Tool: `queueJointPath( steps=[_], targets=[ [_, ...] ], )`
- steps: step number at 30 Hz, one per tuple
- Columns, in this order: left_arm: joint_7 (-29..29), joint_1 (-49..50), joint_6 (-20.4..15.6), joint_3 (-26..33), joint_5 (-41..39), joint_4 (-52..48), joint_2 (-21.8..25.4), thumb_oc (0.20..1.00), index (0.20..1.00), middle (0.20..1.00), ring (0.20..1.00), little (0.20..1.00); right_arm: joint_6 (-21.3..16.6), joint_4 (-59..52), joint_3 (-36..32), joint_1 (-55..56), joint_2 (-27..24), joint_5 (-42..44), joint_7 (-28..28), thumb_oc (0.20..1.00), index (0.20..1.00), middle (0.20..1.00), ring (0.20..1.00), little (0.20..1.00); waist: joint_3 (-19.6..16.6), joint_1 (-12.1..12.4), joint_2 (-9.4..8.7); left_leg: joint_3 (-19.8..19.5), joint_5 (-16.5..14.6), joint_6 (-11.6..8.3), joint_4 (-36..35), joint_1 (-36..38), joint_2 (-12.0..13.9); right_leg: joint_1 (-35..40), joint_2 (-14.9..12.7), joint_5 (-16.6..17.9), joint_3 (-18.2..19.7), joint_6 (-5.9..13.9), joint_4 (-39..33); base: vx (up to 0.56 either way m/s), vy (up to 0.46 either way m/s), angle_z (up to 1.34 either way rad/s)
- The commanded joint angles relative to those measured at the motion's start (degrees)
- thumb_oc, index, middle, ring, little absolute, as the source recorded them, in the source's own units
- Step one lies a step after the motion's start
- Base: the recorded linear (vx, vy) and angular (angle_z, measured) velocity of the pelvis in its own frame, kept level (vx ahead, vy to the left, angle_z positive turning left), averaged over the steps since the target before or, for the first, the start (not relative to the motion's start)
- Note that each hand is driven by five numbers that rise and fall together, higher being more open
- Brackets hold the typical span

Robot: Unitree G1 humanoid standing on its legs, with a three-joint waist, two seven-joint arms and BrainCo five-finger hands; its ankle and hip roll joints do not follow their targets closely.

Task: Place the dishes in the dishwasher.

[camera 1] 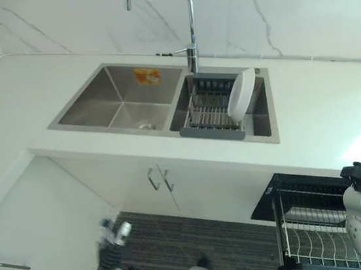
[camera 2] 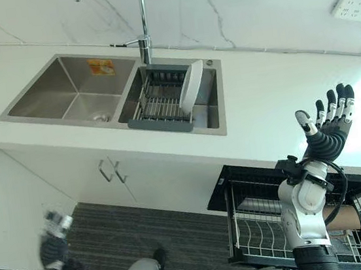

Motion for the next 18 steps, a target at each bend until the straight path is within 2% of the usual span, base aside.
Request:
queueJointPath(
  steps=[1, 3, 4, 5, 6, 7, 9, 11, 12, 13, 14, 16, 18],
  targets=[
    [-0.1, -3.0, -1.9, 1.2, 3.1, -5.9, 2.2, 1.0, 1.0, 1.0, 1.0, 1.0, -4.4, -2.7, 1.1, -1.9, -3.3, -0.6, 1.4, 1.0, 1.0, 1.0, 1.0, 1.0, 0.6, -0.3, 0.59, 3.3, -3.4, -0.53, 4.1, -0.2, 1.9, 0.7, 0.0, 7.1, 0.1, 2.49, -3.1, 0.02, -0.01, -0.16],
    [1.4, -3.4, 0.6, 1.4, 2.3, 1.3, 1.0, 1.0, 1.0, 1.0, 1.0, 1.0, -4.7, -1.6, 1.2, -2.1, -3.7, -0.8, 2.8, 1.0, 1.0, 1.0, 1.0, 1.0, 0.6, -1.1, 0.69, 4.2, -3.7, -0.43, 4.1, 0.4, 2.2, 1.0, 0.2, 6.9, 0.4, 2.37, -3.1, 0.01, -0.013, -0.12],
    [0.8, -4.5, 0.5, 2.0, 4.0, 10.6, 0.0, 1.0, 1.0, 1.0, 1.0, 1.0, -4.4, -1.0, 1.5, -2.6, -4.4, -0.9, 3.6, 1.0, 1.0, 1.0, 1.0, 1.0, 0.8, -1.7, 0.53, 5.7, -3.9, -0.42, 4.1, 1.4, 2.7, 1.5, 0.2, 7.0, 0.0, 2.22, -3.1, 0.0, -0.005, -0.1],
    [-0.8, -5.5, 1.5, 2.8, 5.6, 15.8, -0.6, 1.0, 1.0, 1.0, 1.0, 1.0, -4.4, -0.3, 1.7, -3.1, -4.9, -0.5, 4.6, 1.0, 1.0, 1.0, 1.0, 1.0, 1.0, -2.2, 0.36, 6.8, -4.1, -0.07, 4.1, 2.3, 2.7, 1.8, 0.2, 7.1, 0.0, 2.08, -3.1, 0.06, 0.007, -0.06],
    [-3.6, -6.8, 4.8, 3.1, 7.2, 20.9, -1.2, 1.0, 1.0, 1.0, 1.0, 1.0, -4.9, 0.0, 2.0, -3.5, -5.8, -1.3, 5.1, 1.0, 1.0, 1.0, 1.0, 1.0, 1.9, -2.9, -0.11, 8.7, -4.0, 0.79, 4.1, 4.0, 2.2, 2.7, 0.3, 7.1, 0.4, 1.39, -3.1, 0.14, 0.029, -0.03],
    [-4.8, -8.1, 7.8, 2.4, 9.0, 25.1, -1.5, 1.0, 1.0, 1.0, 1.0, 1.0, -5.2, -0.2, 2.0, -3.9, -6.5, -1.7, 5.1, 1.0, 1.0, 1.0, 1.0, 1.0, 3.7, -2.9, -0.65, 8.5, -2.3, 0.95, 4.1, 5.7, 1.0, 4.3, 0.3, 7.2, 2.0, 0.91, -3.1, 0.15, 0.039, 0.0],
    [-6.2, -8.9, 13.0, 1.4, 8.1, 29.2, -1.8, 1.0, 1.0, 1.0, 1.0, 1.0, -5.6, -0.1, 1.9, -4.9, -7.4, -0.6, 5.3, 1.0, 1.0, 1.0, 1.0, 1.0, 5.3, -3.0, -0.84, 5.8, 0.2, 0.75, 4.1, 5.4, 0.3, 5.1, 1.0, 7.7, 4.2, 0.38, -3.1, 0.13, 0.097, -0.17],
    [-7.5, -9.8, 17.9, 1.5, 2.9, 33.7, -2.3, 1.0, 1.0, 1.0, 1.0, 1.0, -5.1, 0.4, 3.2, -8.2, -8.0, -0.3, 4.7, 1.0, 1.0, 1.0, 1.0, 1.0, 6.8, -3.0, 0.59, 0.1, 0.9, -0.04, 4.1, 2.8, 1.3, 5.9, 2.7, 7.5, 7.9, 0.17, -3.1, 0.22, 0.296, -0.39],
    [-9.8, -10.8, 22.5, 1.3, -0.1, 35.5, -2.3, 1.0, 1.0, 1.0, 1.0, 1.0, -4.5, 0.5, 4.5, -9.8, -7.8, -2.0, 3.3, 1.0, 1.0, 1.0, 1.0, 1.0, 7.0, -3.0, 1.49, -1.9, 2.7, -0.51, 4.1, 1.6, 1.3, 7.1, 3.1, 6.8, 9.2, 0.51, -3.1, 0.3, 0.406, -0.68],
    [-10.9, -11.9, 27.3, 1.2, -3.9, 37.3, -2.6, 1.0, 1.0, 1.0, 1.0, 1.0, -3.0, 0.0, 4.9, -10.5, -8.2, -2.1, 2.5, 1.0, 1.0, 1.0, 1.0, 1.0, 6.5, -3.3, 1.64, -1.5, 0.0, 0.04, 4.1, 2.1, 1.2, 7.4, 2.1, 6.5, 9.2, 1.28, -3.1, 0.26, 0.354, -1.01],
    [-10.7, -12.3, 30.9, 1.8, -6.7, 38.5, -2.8, 1.0, 1.0, 1.0, 1.0, 1.0, -2.4, -0.4, 5.2, -10.4, -8.1, -0.9, 2.7, 1.0, 1.0, 1.0, 1.0, 1.0, 6.0, -3.7, 1.7, -1.0, -1.0, 0.4, 4.1, 2.3, 1.0, 7.2, 1.3, 6.6, 9.1, 1.89, -3.1, 0.17, 0.263, -1.07],
    [-10.8, -13.1, 32.8, 2.7, -6.7, 41.1, -2.4, 1.0, 1.0, 1.0, 1.0, 1.0, -2.4, -0.8, 5.8, -10.0, -6.9, 0.8, 4.1, 1.0, 1.0, 1.0, 1.0, 1.0, 5.1, -4.3, 1.35, 0.4, -2.8, 1.12, 4.1, 3.3, 0.7, 6.3, -0.6, 7.3, 8.8, 3.41, -3.1, 0.12, 0.164, -0.81],
    [-9.6, -12.9, 33.0, 3.0, -6.0, 42.0, -2.3, 1.0, 1.0, 1.0, 1.0, 1.0, -2.9, -1.5, 6.0, -9.7, -5.6, 1.4, 6.5, 1.0, 1.0, 1.0, 1.0, 1.0, 4.6, -4.2, 1.2, 2.1, -4.2, 1.59, 4.1, 4.7, 0.7, 4.4, -2.4, 9.0, 7.6, 4.76, -3.1, 0.1, 0.065, -1.03]
  ],
)
